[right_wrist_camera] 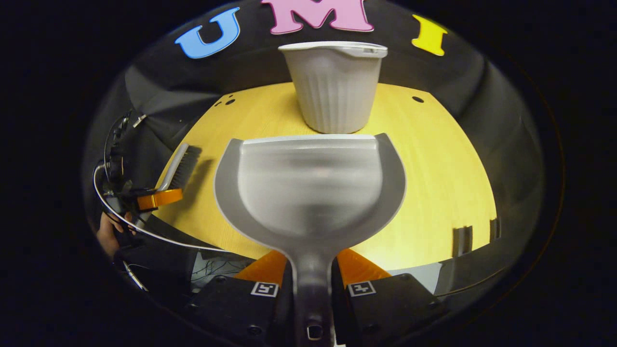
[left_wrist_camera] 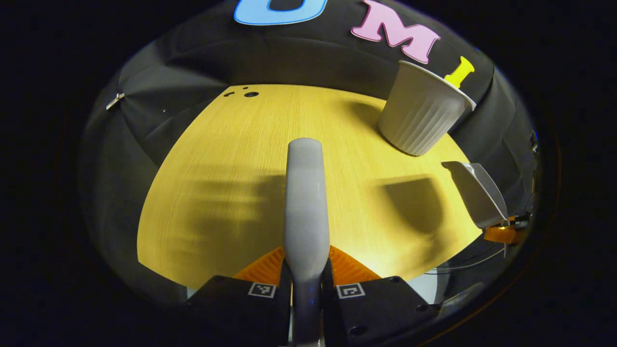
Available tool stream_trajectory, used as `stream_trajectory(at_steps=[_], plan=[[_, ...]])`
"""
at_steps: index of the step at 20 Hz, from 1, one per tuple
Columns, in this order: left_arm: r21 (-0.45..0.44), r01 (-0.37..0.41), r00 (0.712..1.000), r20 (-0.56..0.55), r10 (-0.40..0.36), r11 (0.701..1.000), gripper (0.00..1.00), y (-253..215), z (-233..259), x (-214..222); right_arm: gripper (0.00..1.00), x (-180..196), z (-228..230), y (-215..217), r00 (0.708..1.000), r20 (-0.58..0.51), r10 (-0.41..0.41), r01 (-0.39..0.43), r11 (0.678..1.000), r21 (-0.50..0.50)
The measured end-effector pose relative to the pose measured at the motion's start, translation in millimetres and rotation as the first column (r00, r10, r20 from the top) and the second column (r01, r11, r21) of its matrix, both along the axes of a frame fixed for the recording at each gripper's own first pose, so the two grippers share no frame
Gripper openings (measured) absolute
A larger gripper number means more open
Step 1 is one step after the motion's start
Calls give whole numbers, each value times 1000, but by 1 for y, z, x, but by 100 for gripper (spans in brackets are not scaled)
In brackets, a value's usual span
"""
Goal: Pick up the small broom and dustpan from the desktop, sweep the trash into the dustpan with the broom, and then empty the trash into the garbage bin.
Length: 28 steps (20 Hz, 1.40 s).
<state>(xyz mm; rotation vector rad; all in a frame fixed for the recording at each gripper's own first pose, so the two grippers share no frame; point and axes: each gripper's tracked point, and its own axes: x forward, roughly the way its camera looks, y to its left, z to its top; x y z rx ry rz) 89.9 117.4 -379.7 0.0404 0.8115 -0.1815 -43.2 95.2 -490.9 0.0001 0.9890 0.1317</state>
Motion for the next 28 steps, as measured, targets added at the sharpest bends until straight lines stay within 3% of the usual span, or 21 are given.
stream_trajectory(at_steps=[4,5,8,13,14,17,18,20,21,24,25,27,28], plan=[[52,-13,999,-34,15,999,31,-6,-8,27,37,32,-39,16,997,-23,70,-71,997,-32],[58,-15,999,-41,18,998,34,-10,-12,33,37,38,-47,19,996,-37,75,-76,997,-22],[92,-17,998,-54,22,996,31,-20,-19,48,37,55,-67,20,995,-71,75,-77,997,-27],[113,-26,994,-99,38,993,31,-24,-32,57,37,84,-94,26,995,-98,13,-22,996,-89],[122,-17,994,-109,31,992,35,-25,-35,62,37,89,-98,31,995,-99,16,-25,996,-86],[137,6,991,-131,13,990,33,-31,-39,62,38,107,-100,47,995,-98,-7,4,999,-37],[135,6,991,-137,13,991,30,-33,-41,63,45,106,-102,50,994,-109,-9,7,1000,-20],[129,-11,992,-126,28,992,35,-34,-41,66,33,104,-100,55,993,-121,-8,7,1000,-3],[126,-18,992,-120,33,992,39,-35,-40,66,42,104,-100,55,992,-127,-4,4,1000,0],[121,-24,994,-100,37,992,45,-35,-32,68,45,107,-100,57,991,-136,-2,6,1000,28],[117,-31,996,-84,41,993,44,-35,-27,69,57,106,-99,61,989,-148,7,1,999,51],[90,-49,997,-47,54,995,60,-36,-14,68,73,104,-91,63,989,-147,26,-14,997,79],[62,-47,998,-32,49,997,68,-41,-7,65,77,102,-85,63,989,-142,40,-28,996,86]])
